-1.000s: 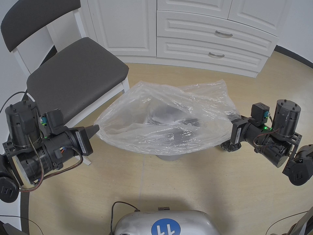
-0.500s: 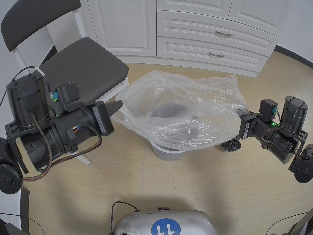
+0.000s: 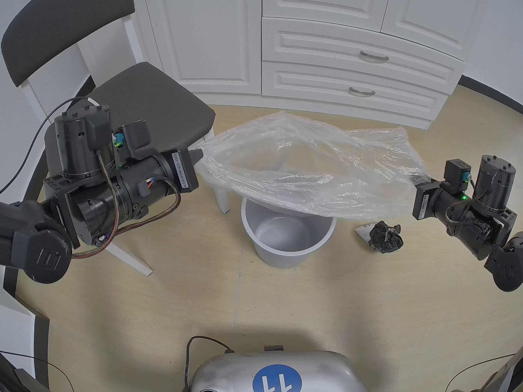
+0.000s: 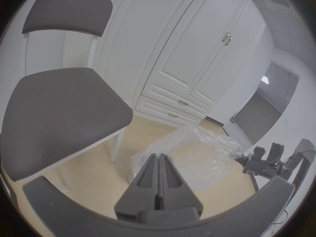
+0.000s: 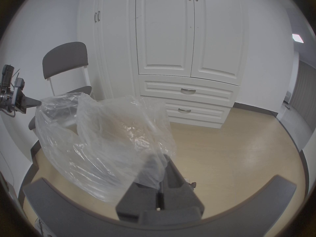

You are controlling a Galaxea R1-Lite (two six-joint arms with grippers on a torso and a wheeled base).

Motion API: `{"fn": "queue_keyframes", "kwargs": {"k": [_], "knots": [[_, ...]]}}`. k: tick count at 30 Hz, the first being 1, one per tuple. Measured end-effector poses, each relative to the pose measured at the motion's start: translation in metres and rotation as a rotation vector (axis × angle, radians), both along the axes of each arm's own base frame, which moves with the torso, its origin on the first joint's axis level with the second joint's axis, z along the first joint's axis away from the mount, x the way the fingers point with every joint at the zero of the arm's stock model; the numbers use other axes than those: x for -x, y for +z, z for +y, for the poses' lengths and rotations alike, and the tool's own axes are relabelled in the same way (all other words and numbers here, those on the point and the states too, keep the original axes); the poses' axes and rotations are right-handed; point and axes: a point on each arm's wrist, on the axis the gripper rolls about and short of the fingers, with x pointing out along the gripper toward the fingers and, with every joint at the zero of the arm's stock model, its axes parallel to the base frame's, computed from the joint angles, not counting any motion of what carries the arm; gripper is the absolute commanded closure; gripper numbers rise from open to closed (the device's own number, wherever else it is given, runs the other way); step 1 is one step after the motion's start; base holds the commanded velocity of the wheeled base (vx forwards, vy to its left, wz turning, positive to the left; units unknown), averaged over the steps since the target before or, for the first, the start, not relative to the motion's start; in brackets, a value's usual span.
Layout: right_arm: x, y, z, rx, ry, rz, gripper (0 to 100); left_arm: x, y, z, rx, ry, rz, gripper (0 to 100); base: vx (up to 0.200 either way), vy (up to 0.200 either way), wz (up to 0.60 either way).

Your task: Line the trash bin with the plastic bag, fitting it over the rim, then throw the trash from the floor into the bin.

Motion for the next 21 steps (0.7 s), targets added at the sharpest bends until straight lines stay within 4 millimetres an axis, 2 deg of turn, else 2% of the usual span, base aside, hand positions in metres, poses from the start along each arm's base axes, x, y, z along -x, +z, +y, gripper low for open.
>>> {"fn": "queue_keyframes", "kwargs": {"k": [6,16,21], "knots": [[-0.010,-0.004,-0.004,0.031,-0.022,0.006,100,-0.013,-0.009,0.010,-0.057,0.046,0.004,100,0.000,0.000,0.00],[-0.035,-0.033,-0.007,0.165,-0.049,0.074,100,-0.045,-0.026,0.027,-0.096,0.135,-0.021,100,0.000,0.000,0.00],[-0.044,-0.044,-0.015,0.229,-0.081,0.074,100,-0.054,-0.032,0.029,-0.101,0.148,-0.010,100,0.000,0.000,0.00]]}}
